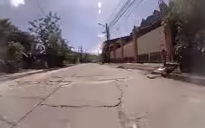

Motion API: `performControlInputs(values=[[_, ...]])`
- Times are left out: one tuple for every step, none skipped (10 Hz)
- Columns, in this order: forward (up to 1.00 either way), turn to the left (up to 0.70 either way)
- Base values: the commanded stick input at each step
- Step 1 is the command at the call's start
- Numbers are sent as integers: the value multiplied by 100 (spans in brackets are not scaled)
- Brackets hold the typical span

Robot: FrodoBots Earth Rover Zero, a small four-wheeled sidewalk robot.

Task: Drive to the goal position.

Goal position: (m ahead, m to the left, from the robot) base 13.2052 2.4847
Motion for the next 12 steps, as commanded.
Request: performControlInputs(values=[[100,0],[100,0],[100,0],[100,0],[100,0],[100,0],[100,0],[100,0],[100,0],[100,0],[100,0],[100,0]])
